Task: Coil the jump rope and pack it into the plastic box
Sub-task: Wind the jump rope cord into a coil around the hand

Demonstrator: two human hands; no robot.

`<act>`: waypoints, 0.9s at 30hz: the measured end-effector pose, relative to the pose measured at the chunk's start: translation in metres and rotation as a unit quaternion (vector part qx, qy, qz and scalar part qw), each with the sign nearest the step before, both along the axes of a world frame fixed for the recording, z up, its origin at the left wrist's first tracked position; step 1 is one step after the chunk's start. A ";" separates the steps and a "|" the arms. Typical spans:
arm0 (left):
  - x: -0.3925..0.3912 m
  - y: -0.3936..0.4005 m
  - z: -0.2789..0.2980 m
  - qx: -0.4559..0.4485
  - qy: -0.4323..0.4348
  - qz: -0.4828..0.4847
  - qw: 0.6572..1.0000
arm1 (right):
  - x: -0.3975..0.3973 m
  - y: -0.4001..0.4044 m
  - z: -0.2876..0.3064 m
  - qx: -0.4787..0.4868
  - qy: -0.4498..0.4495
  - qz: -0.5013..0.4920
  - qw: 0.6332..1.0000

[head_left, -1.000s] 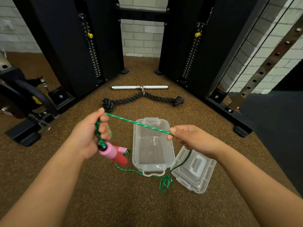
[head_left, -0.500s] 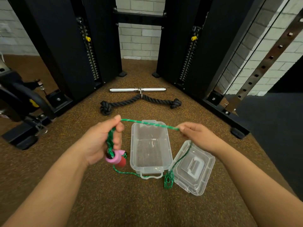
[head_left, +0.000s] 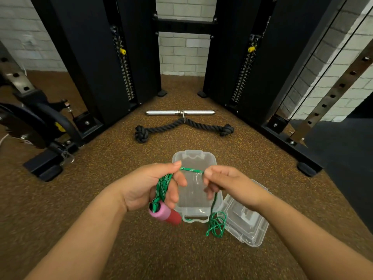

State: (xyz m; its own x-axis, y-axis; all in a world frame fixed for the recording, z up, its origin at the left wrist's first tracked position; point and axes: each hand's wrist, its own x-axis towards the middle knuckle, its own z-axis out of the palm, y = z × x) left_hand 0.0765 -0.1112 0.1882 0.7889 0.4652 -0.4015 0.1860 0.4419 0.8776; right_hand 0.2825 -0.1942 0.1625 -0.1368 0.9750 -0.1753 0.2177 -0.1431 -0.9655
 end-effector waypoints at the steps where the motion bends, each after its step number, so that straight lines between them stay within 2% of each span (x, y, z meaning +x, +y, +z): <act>1: -0.001 0.000 0.000 -0.004 0.004 -0.010 1.000 | 0.003 0.002 0.001 0.014 -0.003 -0.037 0.999; 5: 0.007 -0.008 0.005 -0.033 -0.019 -0.052 0.998 | -0.002 0.008 -0.009 0.085 -0.077 -0.154 0.981; 10: 0.017 -0.006 0.006 -0.084 -0.161 0.113 0.977 | -0.034 -0.005 -0.029 0.113 -0.217 -0.080 0.966; 13: 0.018 0.000 0.003 -0.080 -0.182 0.179 0.964 | -0.043 -0.010 -0.023 0.155 -0.296 -0.054 0.941; 16: 0.017 0.002 0.005 -0.133 -0.201 0.209 0.948 | -0.045 -0.015 -0.015 0.185 -0.345 -0.021 0.920; 19: 0.017 0.006 0.003 -0.151 -0.200 0.216 0.944 | -0.048 -0.018 -0.006 0.219 -0.362 0.008 0.906; 22: 0.019 0.007 -0.001 -0.110 -0.132 0.206 0.963 | -0.050 -0.017 0.004 0.233 -0.361 0.036 0.902; 27: 0.023 0.003 -0.007 -0.087 -0.041 0.155 0.983 | -0.052 -0.013 0.023 0.221 -0.263 0.072 0.937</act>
